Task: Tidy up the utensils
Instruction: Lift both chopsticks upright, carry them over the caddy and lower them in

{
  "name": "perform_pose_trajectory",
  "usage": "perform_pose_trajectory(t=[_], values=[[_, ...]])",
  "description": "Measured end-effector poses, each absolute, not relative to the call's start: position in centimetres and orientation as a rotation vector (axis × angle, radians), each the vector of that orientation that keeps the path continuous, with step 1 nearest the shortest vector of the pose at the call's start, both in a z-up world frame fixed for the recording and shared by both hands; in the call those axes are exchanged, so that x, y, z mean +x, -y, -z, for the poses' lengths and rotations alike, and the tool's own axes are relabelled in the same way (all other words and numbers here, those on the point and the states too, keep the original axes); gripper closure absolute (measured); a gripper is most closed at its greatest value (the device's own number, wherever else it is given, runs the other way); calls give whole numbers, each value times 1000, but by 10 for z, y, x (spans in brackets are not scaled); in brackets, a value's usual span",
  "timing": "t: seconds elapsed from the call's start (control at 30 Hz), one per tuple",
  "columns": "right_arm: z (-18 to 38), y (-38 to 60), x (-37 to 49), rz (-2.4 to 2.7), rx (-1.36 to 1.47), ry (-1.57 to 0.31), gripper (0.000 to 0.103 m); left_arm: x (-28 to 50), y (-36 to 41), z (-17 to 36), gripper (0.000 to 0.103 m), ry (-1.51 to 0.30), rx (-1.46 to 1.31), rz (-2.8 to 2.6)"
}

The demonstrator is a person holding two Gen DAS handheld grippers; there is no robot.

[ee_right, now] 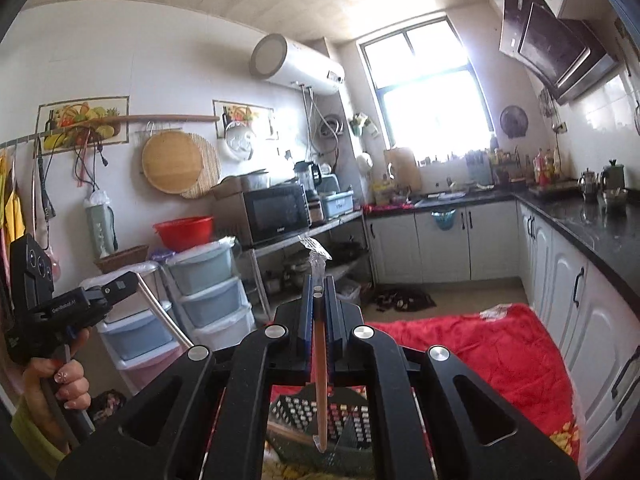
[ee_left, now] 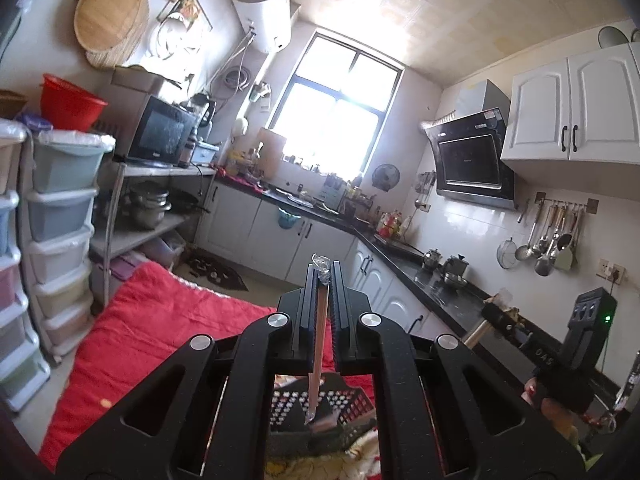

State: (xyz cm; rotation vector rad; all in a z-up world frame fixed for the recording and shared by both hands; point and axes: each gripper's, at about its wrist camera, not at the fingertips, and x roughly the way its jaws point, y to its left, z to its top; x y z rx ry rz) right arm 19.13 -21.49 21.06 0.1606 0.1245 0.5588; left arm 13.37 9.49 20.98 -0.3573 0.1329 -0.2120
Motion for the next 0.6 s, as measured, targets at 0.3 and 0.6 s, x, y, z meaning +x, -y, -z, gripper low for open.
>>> perform_pose_trajectory(t=[0.3, 0.6], values=[[-222, 218, 199, -508, 150, -47, 98, 148, -87, -215, 100, -97, -347, 193], [-212, 211, 216, -478, 139, -38, 98, 166, -86, -199, 100, -130, -359, 181]])
